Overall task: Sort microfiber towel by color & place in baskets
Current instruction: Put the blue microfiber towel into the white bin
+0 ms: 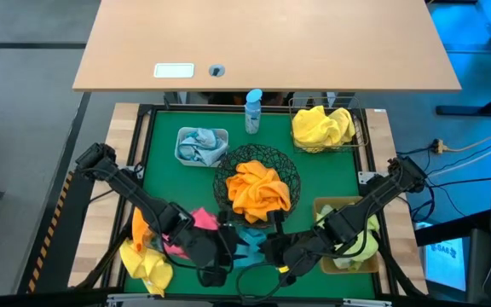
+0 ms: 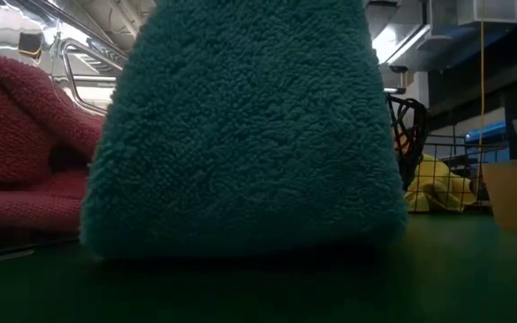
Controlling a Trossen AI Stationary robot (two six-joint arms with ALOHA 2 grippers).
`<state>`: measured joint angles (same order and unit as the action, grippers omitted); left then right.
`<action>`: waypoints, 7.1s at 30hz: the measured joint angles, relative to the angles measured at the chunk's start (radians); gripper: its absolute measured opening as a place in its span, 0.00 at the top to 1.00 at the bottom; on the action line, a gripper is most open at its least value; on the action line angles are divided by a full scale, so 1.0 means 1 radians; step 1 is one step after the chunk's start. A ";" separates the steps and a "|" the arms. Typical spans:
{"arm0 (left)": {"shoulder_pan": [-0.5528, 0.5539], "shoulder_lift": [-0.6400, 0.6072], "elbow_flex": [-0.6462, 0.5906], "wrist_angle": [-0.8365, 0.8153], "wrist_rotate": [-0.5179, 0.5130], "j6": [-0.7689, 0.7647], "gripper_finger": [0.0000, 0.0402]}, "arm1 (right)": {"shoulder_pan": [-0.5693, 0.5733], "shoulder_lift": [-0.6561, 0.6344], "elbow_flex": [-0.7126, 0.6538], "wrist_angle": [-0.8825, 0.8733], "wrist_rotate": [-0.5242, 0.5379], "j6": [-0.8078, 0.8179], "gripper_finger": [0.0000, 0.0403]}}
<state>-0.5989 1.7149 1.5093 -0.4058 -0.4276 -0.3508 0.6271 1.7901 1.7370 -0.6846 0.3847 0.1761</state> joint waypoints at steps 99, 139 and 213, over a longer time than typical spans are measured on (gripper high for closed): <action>0.581 -0.537 0.000 -0.073 -0.107 0.205 0.99 | 0.001 -0.058 0.592 -0.737 0.105 -0.045 0.56; 0.900 -0.637 0.013 -0.428 0.012 0.191 0.99 | -0.218 -0.758 -0.814 0.156 0.130 0.074 0.56; 1.029 -0.227 -0.528 -0.216 0.195 0.098 0.71 | -0.261 -0.764 -0.940 0.290 -0.005 0.055 0.56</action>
<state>0.4305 1.4879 0.9814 -0.6214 -0.2329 -0.2531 0.3660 1.0256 0.7967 -0.3946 0.3792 0.2310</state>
